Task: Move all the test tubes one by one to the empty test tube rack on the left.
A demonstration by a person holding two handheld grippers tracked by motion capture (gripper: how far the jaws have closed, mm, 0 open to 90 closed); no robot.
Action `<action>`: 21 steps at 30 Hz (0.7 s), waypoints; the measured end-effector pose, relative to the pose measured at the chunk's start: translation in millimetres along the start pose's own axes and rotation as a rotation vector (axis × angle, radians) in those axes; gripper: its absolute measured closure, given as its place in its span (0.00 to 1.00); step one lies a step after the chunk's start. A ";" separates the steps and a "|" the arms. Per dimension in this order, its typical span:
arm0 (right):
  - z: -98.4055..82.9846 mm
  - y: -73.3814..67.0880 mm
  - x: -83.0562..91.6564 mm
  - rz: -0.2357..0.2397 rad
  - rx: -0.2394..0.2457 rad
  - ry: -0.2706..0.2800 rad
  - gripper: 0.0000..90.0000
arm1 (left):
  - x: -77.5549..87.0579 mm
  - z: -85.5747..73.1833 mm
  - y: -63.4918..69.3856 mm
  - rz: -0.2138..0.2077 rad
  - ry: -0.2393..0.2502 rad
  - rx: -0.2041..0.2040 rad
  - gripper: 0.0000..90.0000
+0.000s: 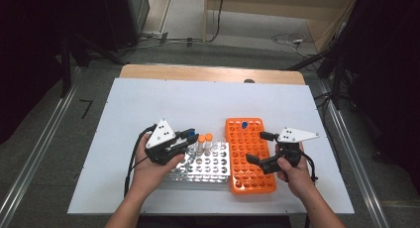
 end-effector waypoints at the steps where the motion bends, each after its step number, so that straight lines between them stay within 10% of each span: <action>1: 0.0 0.5 -0.2 0.001 0.001 0.001 0.00 | 0.0 -0.5 -0.6 -0.003 -0.007 -0.001 0.83; 14: 6.3 13.2 -6.9 -0.028 -0.029 0.027 0.08 | -0.3 -4.3 -5.1 -0.028 -0.069 0.073 0.74; 21: 12.3 24.3 -12.5 -0.067 -0.096 0.065 0.35 | 6.6 -1.4 -9.0 -0.017 -0.035 0.121 0.58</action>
Point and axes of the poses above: each handheld gripper's, and its own axes: x roughly backward along the jaws, z roughly out of its top, y roughly to its right, the point moved 4 cm from there along -x, roughly forward along the jaws, and after that the axes turned 8 degrees about -x, right-handed, at the moved point
